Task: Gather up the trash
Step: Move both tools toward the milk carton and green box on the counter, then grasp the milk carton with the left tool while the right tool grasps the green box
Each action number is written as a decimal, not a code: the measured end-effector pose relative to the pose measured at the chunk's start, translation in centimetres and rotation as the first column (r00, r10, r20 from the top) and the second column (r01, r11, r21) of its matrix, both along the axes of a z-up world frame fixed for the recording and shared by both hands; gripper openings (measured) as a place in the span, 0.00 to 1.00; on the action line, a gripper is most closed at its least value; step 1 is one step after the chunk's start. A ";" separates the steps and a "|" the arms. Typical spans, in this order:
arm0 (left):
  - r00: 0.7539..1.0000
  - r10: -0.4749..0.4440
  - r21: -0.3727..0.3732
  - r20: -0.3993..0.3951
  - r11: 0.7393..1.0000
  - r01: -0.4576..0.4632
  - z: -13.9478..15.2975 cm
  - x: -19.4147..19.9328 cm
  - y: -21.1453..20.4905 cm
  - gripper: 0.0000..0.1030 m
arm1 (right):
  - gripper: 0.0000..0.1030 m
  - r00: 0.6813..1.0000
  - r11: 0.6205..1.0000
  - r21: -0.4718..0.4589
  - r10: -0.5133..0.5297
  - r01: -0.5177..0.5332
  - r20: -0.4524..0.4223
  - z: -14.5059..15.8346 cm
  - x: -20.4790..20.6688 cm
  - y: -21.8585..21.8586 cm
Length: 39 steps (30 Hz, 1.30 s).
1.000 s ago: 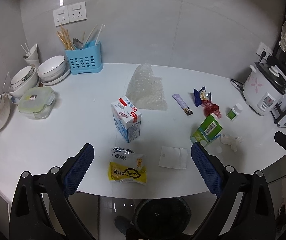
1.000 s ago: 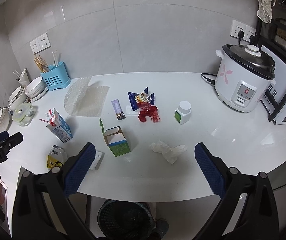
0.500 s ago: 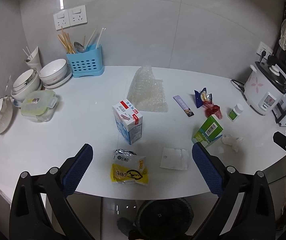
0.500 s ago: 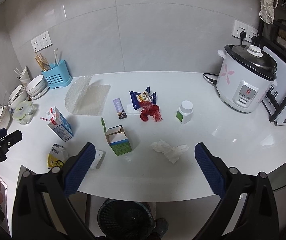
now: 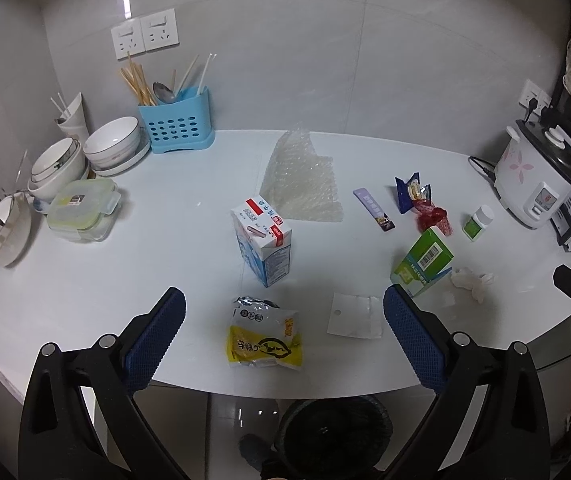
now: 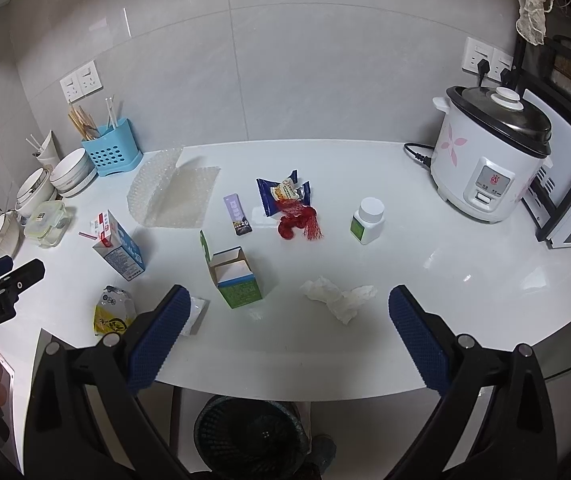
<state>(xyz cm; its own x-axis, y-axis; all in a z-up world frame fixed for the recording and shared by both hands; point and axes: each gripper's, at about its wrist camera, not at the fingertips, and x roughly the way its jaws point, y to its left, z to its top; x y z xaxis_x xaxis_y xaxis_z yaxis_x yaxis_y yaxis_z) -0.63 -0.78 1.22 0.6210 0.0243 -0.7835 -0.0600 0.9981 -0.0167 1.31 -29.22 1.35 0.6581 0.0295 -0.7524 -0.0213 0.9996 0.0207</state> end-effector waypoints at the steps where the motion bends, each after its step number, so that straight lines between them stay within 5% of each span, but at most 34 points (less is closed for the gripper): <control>1: 1.000 0.001 0.003 0.002 1.000 -0.001 0.0 0.0 -0.1 0.95 | 0.93 1.000 1.000 0.001 0.001 -0.001 0.000 0.0 0.0 0.0; 29: 1.000 0.019 -0.012 -0.016 1.000 -0.019 -0.9 0.1 0.3 0.95 | 0.93 1.000 1.000 0.005 0.004 -0.004 -0.002 -0.1 0.0 0.3; 39: 0.996 0.081 -0.011 -0.036 0.997 -0.081 -4.3 2.2 1.9 0.95 | 0.93 0.999 0.999 0.025 0.043 -0.043 -0.003 -1.3 1.2 1.9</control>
